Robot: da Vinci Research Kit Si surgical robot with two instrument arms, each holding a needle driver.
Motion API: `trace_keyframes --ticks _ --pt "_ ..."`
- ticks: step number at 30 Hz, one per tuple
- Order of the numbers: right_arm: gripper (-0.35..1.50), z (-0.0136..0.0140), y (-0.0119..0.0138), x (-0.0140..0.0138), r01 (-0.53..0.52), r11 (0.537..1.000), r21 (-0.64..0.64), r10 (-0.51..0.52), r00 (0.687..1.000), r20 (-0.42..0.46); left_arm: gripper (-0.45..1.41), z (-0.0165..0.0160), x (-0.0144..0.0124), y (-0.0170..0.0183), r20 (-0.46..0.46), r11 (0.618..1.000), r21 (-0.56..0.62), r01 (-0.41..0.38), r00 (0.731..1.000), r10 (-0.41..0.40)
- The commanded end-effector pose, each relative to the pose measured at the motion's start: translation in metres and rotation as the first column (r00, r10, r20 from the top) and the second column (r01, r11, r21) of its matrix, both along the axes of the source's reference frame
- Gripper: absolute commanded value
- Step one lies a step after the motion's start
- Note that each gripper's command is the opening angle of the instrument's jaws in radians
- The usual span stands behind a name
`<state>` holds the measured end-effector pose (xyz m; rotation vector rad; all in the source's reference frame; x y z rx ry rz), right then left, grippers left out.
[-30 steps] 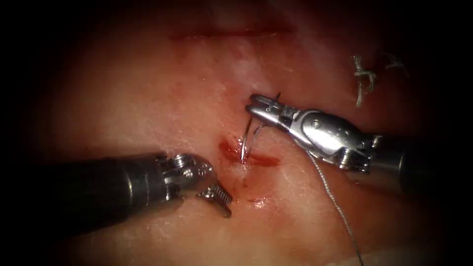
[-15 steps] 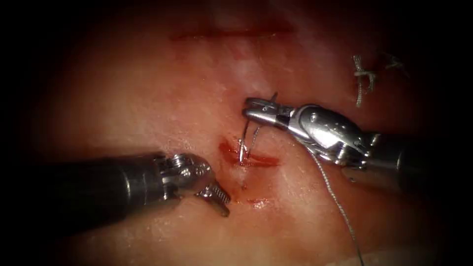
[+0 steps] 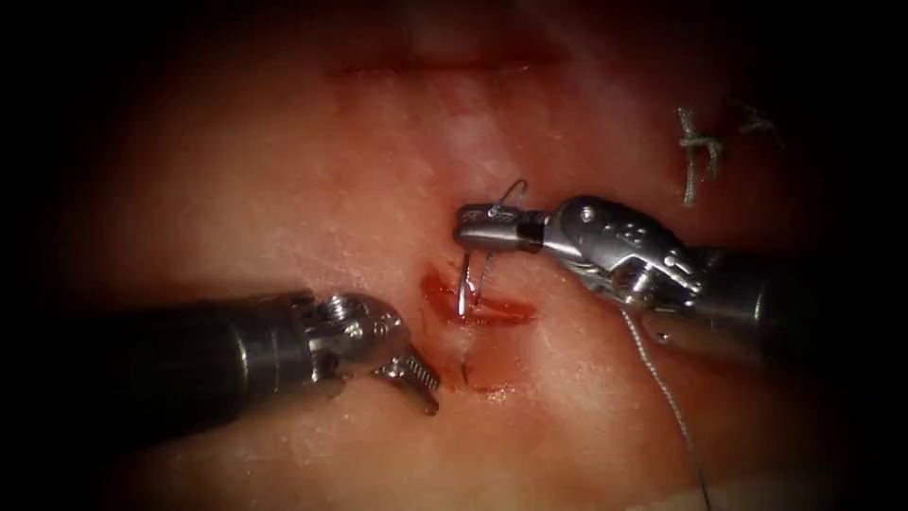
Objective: Wound Closure
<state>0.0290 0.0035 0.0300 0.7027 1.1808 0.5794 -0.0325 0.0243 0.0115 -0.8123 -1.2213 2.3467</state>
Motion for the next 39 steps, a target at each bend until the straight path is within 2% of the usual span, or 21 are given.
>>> trace_keyframes --ticks 1,12,19,20,21,22,23,24,31,35,36,39 --pt "-0.35 0.0007 -0.001 0.001 0.015 1.0 0.018 -0.015 1.0 -0.006 0.24 0.0006 -0.0006 0.0 0.001 1.0 -0.001 -0.001 1.0 0.001" --pt "-0.35 -0.0001 -0.0057 0.0014 0.049 0.981 0.187 -0.046 0.999 -0.021 0.24 0.0006 -0.0006 0.0 0.001 1.0 -0.001 -0.001 1.0 0.001" --pt "-0.35 -0.0004 -0.0069 0.001 0.04 0.974 0.223 -0.039 0.999 -0.007 0.24 0.0003 -0.0004 0.0003 0.005 1.0 -0.009 0.016 1.0 -0.016" --pt "-0.06 0.0 -0.0066 0.001 0.009 0.977 0.215 -0.011 1.0 0.009 0.24 -0.0001 -0.0002 0.0003 0.013 0.999 -0.032 0.021 1.0 -0.021" --pt "0.42 0.0004 -0.0061 0.0007 -0.014 0.986 0.163 0.012 1.0 0.015 0.24 -0.0006 0.0 0.0002 0.033 0.998 -0.063 0.02 0.999 -0.018" --pt "0.71 0.0006 -0.0058 0.0005 -0.029 0.989 0.142 0.027 0.999 0.02 0.27 -0.0009 0.0 0.0001 0.053 0.996 -0.085 0.017 0.998 -0.012" --pt "0.88 0.0008 -0.0055 0.0003 -0.044 0.991 0.127 0.041 0.999 0.026 0.3 -0.0012 0.0001 0.0 0.067 0.994 -0.105 0.016 0.998 -0.009" --pt "0.96 0.001 -0.005 -0.0002 -0.056 0.993 0.107 0.053 0.998 0.031 0.34 -0.0015 0.0001 -0.0001 0.083 0.992 -0.123 0.017 0.997 -0.006" --pt "1.26 0.0016 -0.003 -0.0041 -0.058 0.997 0.06 0.056 0.998 0.034 0.42 -0.0031 0.0001 -0.0015 0.126 0.984 -0.178 0.005 0.992 0.018" --pt "1.26 0.0007 -0.0025 -0.0059 -0.053 0.998 0.039 0.052 0.998 0.027 0.42 -0.0042 0.0 -0.0018 0.152 0.978 -0.209 -0.01 0.988 0.042" --pt "1.26 0.0003 -0.0023 -0.0064 -0.055 0.998 0.036 0.054 0.998 0.026 0.42 -0.0049 -0.0003 -0.0013 0.163 0.969 -0.248 -0.002 0.986 0.044" --pt "1.23 0.0003 -0.0024 -0.0065 -0.06 0.998 0.023 0.06 0.998 0.029 0.49 -0.0064 -0.001 0.0004 0.221 0.934 -0.335 0.125 0.974 -0.051"
